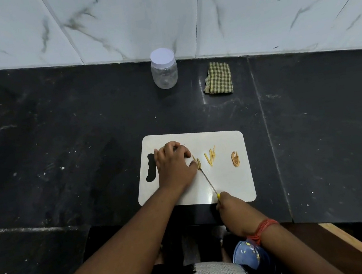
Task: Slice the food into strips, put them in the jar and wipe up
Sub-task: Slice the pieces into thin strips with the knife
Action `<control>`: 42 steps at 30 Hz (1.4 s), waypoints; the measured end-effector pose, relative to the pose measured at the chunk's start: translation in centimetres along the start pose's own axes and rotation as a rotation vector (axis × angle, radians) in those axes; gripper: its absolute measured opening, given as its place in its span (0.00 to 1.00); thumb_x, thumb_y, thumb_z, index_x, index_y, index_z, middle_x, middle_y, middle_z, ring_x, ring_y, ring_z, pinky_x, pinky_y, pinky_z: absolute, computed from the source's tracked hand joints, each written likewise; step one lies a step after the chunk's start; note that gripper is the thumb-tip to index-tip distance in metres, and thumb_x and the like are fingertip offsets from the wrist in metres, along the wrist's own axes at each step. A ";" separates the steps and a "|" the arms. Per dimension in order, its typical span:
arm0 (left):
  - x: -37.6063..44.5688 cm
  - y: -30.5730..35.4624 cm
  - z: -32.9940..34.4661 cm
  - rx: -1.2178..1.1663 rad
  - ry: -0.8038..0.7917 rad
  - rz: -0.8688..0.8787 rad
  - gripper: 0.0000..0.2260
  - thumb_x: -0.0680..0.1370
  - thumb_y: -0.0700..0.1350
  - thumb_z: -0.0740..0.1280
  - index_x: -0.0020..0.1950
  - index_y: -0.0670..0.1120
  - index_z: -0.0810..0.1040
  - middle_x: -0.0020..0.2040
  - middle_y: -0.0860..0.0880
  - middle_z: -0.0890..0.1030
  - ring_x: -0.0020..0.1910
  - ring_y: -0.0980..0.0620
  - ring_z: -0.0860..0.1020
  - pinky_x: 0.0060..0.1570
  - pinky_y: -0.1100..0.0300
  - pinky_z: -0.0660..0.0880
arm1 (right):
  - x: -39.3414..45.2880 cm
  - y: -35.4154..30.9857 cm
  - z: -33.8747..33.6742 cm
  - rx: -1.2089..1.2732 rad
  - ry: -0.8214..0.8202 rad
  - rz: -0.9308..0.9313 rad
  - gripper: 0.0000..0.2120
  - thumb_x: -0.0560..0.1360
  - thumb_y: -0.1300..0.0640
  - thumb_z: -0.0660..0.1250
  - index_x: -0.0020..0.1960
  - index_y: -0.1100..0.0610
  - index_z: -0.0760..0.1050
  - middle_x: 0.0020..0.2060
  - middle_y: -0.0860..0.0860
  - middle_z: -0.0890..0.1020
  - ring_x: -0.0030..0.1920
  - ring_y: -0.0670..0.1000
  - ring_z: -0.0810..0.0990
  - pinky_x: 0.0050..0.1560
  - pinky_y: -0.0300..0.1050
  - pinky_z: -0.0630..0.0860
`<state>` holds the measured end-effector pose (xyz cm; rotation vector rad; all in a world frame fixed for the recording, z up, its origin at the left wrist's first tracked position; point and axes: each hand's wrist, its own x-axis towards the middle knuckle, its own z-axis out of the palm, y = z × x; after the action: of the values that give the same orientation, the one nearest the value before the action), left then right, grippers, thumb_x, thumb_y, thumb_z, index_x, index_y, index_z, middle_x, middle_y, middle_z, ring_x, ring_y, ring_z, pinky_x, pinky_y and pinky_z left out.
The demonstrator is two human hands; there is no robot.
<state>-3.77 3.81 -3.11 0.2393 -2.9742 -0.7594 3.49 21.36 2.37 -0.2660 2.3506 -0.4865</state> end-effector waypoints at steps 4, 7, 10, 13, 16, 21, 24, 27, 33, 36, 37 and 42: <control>0.0 0.1 -0.1 0.003 -0.004 0.003 0.08 0.73 0.52 0.70 0.49 0.53 0.76 0.61 0.52 0.70 0.66 0.46 0.66 0.78 0.43 0.44 | -0.6 0.2 -0.3 0.039 -0.043 0.046 0.07 0.81 0.62 0.53 0.45 0.54 0.61 0.35 0.47 0.66 0.42 0.51 0.71 0.37 0.40 0.67; -0.2 0.1 -0.2 0.002 0.005 0.017 0.07 0.74 0.51 0.70 0.49 0.53 0.77 0.61 0.51 0.71 0.66 0.45 0.67 0.78 0.42 0.45 | -1.5 -0.2 -1.1 0.341 -0.149 0.087 0.14 0.83 0.60 0.52 0.39 0.52 0.60 0.33 0.48 0.66 0.31 0.45 0.71 0.37 0.41 0.73; -0.4 -0.1 -0.3 0.001 0.004 0.045 0.05 0.75 0.48 0.70 0.50 0.52 0.78 0.62 0.51 0.72 0.67 0.45 0.66 0.78 0.41 0.47 | -2.7 -0.1 -1.5 0.931 -0.241 0.164 0.11 0.82 0.60 0.54 0.41 0.54 0.63 0.27 0.49 0.65 0.21 0.45 0.59 0.22 0.34 0.56; -0.6 -0.4 -0.3 -0.009 0.017 0.072 0.04 0.76 0.44 0.68 0.50 0.51 0.79 0.61 0.50 0.73 0.66 0.44 0.67 0.77 0.39 0.48 | -2.8 0.8 -1.2 1.185 -0.257 0.163 0.09 0.82 0.57 0.57 0.42 0.53 0.64 0.27 0.49 0.64 0.21 0.45 0.56 0.23 0.30 0.55; -1.0 -0.6 -0.1 -0.010 0.042 0.100 0.05 0.78 0.41 0.65 0.50 0.50 0.79 0.60 0.49 0.74 0.65 0.44 0.69 0.77 0.38 0.51 | -2.6 0.9 -1.4 1.232 -0.264 0.171 0.07 0.82 0.56 0.57 0.44 0.54 0.65 0.27 0.50 0.65 0.20 0.46 0.56 0.22 0.30 0.55; -1.4 -0.7 0.1 0.013 0.072 0.129 0.07 0.79 0.41 0.64 0.51 0.49 0.80 0.59 0.48 0.76 0.63 0.43 0.71 0.75 0.36 0.56 | -2.5 1.0 -1.2 1.241 -0.264 0.172 0.07 0.82 0.56 0.57 0.45 0.54 0.66 0.27 0.50 0.65 0.20 0.45 0.56 0.22 0.30 0.54; -1.5 -0.8 -0.1 0.022 0.062 0.172 0.07 0.79 0.41 0.64 0.52 0.49 0.80 0.60 0.48 0.76 0.64 0.44 0.71 0.75 0.36 0.55 | -2.5 1.1 -1.2 1.263 -0.258 0.167 0.04 0.82 0.56 0.58 0.49 0.55 0.66 0.28 0.50 0.65 0.20 0.45 0.57 0.22 0.30 0.55; -1.5 -1.1 -0.4 0.073 0.040 0.245 0.07 0.77 0.43 0.65 0.53 0.49 0.80 0.62 0.49 0.75 0.65 0.45 0.70 0.76 0.36 0.53 | -2.4 1.4 -1.2 1.273 -0.244 0.169 0.04 0.82 0.56 0.57 0.49 0.55 0.66 0.28 0.50 0.65 0.20 0.45 0.57 0.22 0.29 0.55; -1.5 -1.0 -1.1 0.115 -0.004 0.258 0.08 0.75 0.48 0.68 0.53 0.52 0.81 0.64 0.50 0.74 0.68 0.47 0.67 0.76 0.36 0.51 | -2.4 1.6 -1.5 1.303 -0.233 0.151 0.03 0.82 0.57 0.58 0.50 0.55 0.68 0.28 0.50 0.65 0.20 0.45 0.56 0.22 0.29 0.55; -1.2 -0.5 -0.8 0.113 -0.011 0.257 0.05 0.74 0.48 0.69 0.49 0.51 0.81 0.64 0.50 0.74 0.68 0.46 0.68 0.76 0.35 0.51 | -2.4 1.6 -1.7 1.296 -0.218 0.136 0.05 0.82 0.57 0.58 0.48 0.55 0.66 0.27 0.50 0.65 0.20 0.45 0.56 0.22 0.29 0.55; -1.1 -0.3 -0.7 0.110 -0.005 0.250 0.03 0.74 0.48 0.70 0.47 0.51 0.80 0.63 0.50 0.74 0.68 0.46 0.68 0.76 0.35 0.52 | -2.4 1.6 -1.8 1.297 -0.211 0.132 0.06 0.82 0.57 0.58 0.46 0.55 0.66 0.27 0.50 0.65 0.20 0.45 0.56 0.22 0.29 0.55; -0.6 1.3 -0.4 0.143 0.000 0.145 0.05 0.75 0.50 0.70 0.44 0.49 0.80 0.63 0.49 0.75 0.66 0.45 0.68 0.76 0.37 0.51 | -2.3 1.8 -2.3 1.323 -0.180 0.116 0.05 0.82 0.57 0.58 0.48 0.56 0.66 0.28 0.50 0.65 0.20 0.45 0.56 0.22 0.29 0.55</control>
<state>-3.36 4.86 -2.18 0.0291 -3.0074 -0.5314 3.53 24.35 4.57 0.4260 1.4325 -1.6927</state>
